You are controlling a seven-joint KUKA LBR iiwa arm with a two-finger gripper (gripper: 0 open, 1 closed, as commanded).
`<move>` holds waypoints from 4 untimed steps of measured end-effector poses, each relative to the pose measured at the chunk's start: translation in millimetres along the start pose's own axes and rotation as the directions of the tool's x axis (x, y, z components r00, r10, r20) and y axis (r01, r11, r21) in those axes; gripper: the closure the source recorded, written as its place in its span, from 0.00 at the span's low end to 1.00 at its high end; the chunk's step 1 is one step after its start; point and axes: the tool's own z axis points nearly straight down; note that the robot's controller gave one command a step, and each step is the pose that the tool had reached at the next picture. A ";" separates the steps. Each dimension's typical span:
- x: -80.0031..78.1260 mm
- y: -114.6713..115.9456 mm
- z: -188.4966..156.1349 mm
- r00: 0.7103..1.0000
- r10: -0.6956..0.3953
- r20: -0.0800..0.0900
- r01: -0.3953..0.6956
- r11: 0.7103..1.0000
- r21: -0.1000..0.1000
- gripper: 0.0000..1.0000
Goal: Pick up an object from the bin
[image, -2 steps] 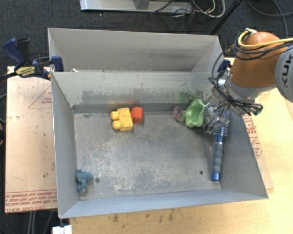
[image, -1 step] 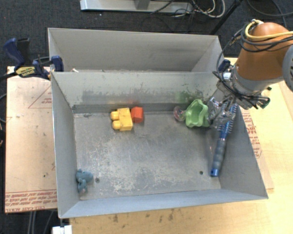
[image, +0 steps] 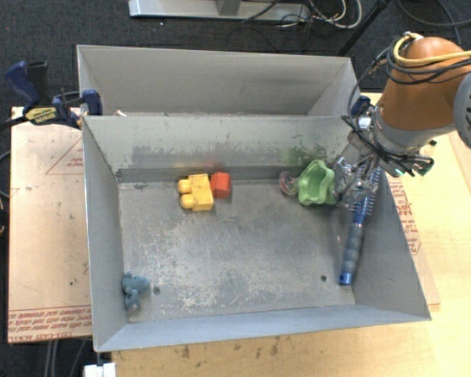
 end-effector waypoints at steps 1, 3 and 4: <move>-3.8 6.0 14.5 0.998 0.062 -0.017 -0.062 0.998 -0.026 0.00; -40.2 22.8 27.2 0.989 0.146 -0.001 -0.146 0.989 0.000 0.00; -14.2 17.3 35.9 0.960 0.282 0.006 -0.281 0.960 -0.011 0.00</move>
Offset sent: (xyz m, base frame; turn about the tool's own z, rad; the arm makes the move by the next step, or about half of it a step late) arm 0.0062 0.0074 -0.0566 0.1330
